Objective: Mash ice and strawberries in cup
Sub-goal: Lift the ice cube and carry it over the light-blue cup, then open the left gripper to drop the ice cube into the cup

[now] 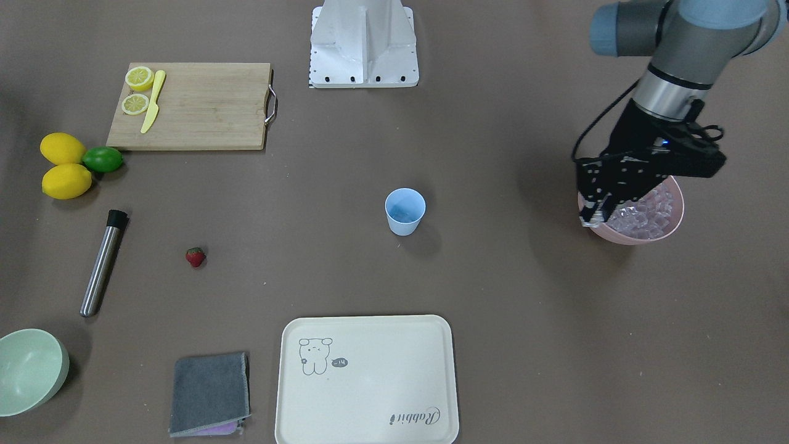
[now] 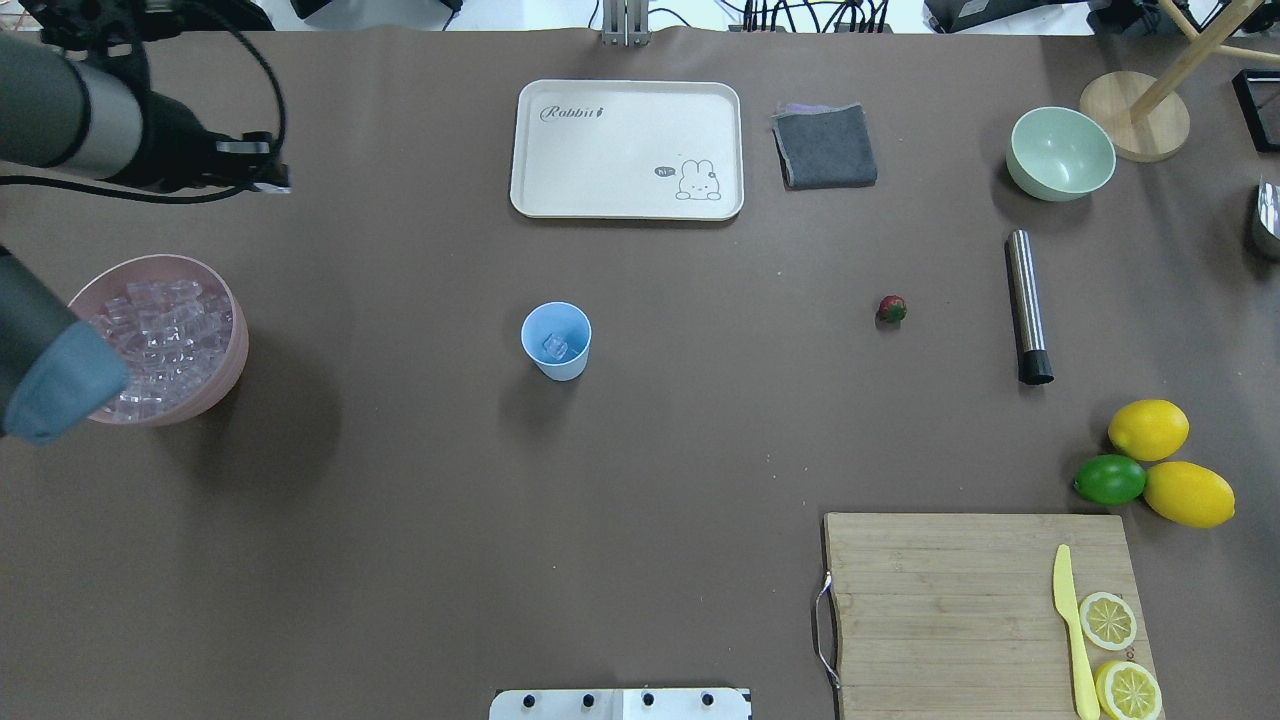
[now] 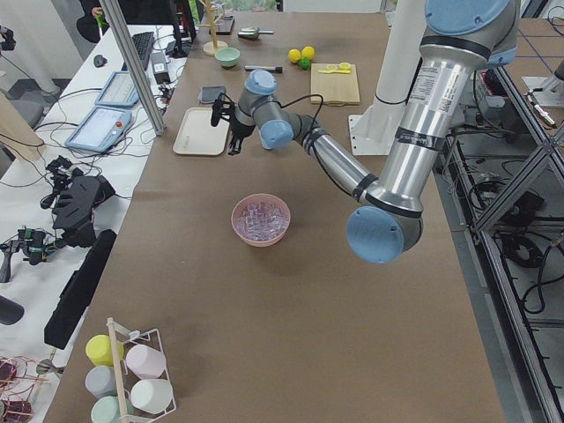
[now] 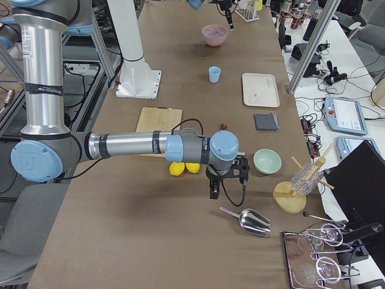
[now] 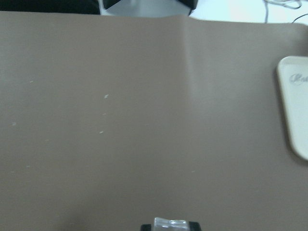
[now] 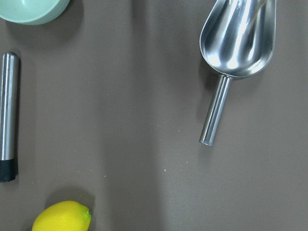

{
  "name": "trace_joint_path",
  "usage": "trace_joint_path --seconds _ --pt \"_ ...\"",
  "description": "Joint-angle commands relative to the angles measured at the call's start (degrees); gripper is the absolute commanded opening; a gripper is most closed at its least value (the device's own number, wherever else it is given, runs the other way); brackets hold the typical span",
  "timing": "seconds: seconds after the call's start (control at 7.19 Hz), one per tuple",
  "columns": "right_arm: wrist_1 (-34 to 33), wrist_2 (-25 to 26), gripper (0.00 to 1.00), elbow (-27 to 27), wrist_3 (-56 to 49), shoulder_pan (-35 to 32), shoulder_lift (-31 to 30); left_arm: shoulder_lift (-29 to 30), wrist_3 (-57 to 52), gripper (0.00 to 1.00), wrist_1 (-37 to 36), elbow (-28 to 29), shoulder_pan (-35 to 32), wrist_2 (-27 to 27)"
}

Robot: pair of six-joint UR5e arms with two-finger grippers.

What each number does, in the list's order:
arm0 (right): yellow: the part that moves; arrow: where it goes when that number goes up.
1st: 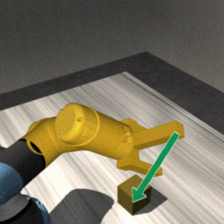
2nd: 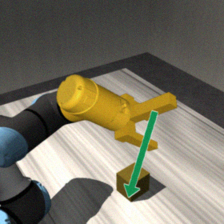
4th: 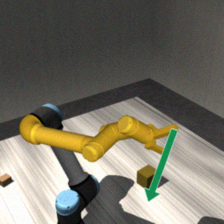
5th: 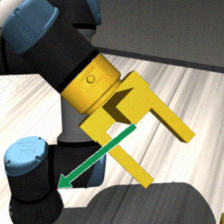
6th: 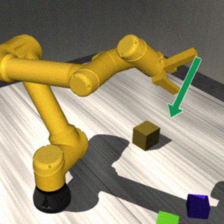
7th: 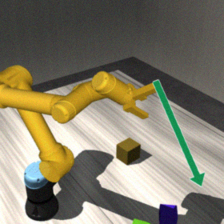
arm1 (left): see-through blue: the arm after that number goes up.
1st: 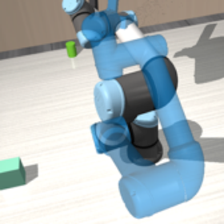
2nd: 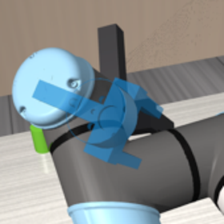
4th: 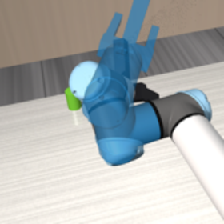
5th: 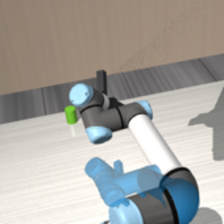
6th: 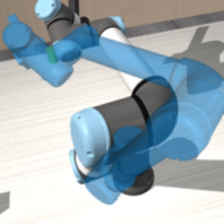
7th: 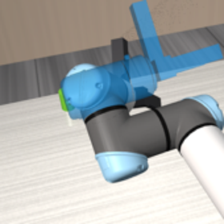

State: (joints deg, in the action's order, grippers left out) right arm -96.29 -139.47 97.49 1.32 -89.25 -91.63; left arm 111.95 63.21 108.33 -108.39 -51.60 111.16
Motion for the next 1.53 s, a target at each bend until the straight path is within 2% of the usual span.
trace_joint_path --seconds 0.0,0.28,0.42,0.97,1.11,1.25,1.39 --pt "-0.12 -0.01 1.0 -0.37 0.0 0.21 0.31 8.88 7.44 0.0 0.12 2.92 9.71 -5.2" --pt "-0.12 -0.01 1.0 -0.46 0.0 0.21 0.22 11.62 7.8 0.0 0.65 9.58 17.81 -10.59" --pt "-0.12 0.34 1.0 -0.64 0.0 0.21 0.22 11.72 8.07 0.0 0.83 9.6 21.33 -14.97" --pt "-0.12 0.43 1.0 -0.9 0.0 0.21 0.31 12.51 11.74 0.02 0.74 9.43 23.39 -15.36" --pt "-0.12 0.52 1.0 -0.9 0.0 0.21 0.22 12.42 11.5 0.87 0.57 9.51 23.04 -15.45" --pt "-0.21 0.6 1.0 -0.9 0.0 0.21 0.22 12.51 11.59 0.97 0.56 9.43 22.86 -15.45" --pt "-0.12 0.52 1.0 -0.47 0.09 0.21 0.31 12.51 11.5 0.97 0.48 9.43 21.81 -15.36"
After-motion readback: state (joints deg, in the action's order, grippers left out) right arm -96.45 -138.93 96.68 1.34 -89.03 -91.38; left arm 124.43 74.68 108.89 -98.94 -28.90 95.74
